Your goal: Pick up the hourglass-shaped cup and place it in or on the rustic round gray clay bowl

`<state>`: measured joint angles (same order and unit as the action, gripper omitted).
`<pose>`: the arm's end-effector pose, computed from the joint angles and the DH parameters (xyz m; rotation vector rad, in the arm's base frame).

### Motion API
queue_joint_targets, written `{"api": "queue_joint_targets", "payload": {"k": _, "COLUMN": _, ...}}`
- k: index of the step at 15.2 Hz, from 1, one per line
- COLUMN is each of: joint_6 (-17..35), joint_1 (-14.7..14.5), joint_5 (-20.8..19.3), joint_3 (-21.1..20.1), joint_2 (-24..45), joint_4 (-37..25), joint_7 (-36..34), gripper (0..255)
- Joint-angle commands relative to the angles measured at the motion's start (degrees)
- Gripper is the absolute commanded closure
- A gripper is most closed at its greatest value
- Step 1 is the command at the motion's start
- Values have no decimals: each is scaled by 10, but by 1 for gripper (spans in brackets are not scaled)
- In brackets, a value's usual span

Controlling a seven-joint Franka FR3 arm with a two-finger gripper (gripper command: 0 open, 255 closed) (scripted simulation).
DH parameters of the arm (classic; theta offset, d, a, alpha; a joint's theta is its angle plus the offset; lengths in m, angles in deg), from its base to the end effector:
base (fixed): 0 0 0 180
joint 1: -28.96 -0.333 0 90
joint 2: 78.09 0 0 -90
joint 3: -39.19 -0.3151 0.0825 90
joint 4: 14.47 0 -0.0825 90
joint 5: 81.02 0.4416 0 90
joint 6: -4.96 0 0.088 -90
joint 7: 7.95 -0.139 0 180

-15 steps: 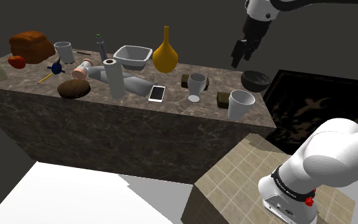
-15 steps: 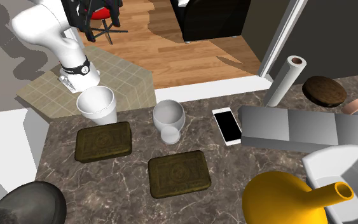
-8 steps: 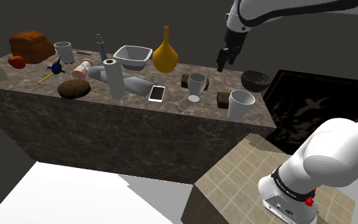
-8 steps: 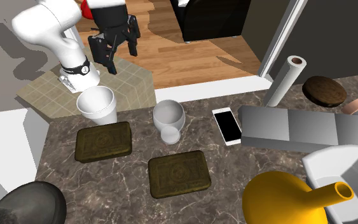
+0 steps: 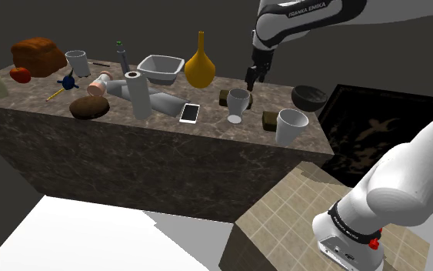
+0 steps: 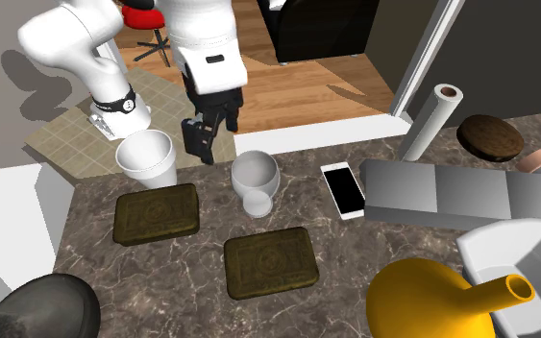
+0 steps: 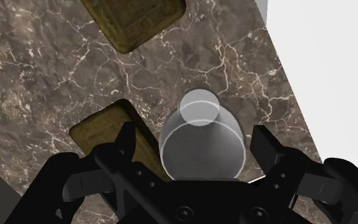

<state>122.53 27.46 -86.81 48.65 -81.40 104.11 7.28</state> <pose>0.5855 -0.0908 0.4029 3.0428 0.2623 0.0343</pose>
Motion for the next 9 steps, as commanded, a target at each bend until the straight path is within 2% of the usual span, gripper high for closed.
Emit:
{"api": "queue_joint_targets", "payload": {"k": 1, "joint_6": 10, "joint_1": 2, "joint_5": 5, "joint_3": 4, "joint_2": 47, "joint_4": -34, "joint_7": 17, "gripper": 0}}
{"api": "queue_joint_targets", "payload": {"k": 5, "joint_6": 24, "joint_1": 9, "joint_5": 17, "joint_3": 6, "joint_2": 138, "joint_4": -104, "joint_7": 45, "gripper": 0}}
{"api": "queue_joint_targets", "payload": {"k": 9, "joint_6": 46, "joint_1": 11, "joint_5": 19, "joint_3": 6, "joint_2": 151, "joint_4": -96, "joint_7": 46, "gripper": 0}}
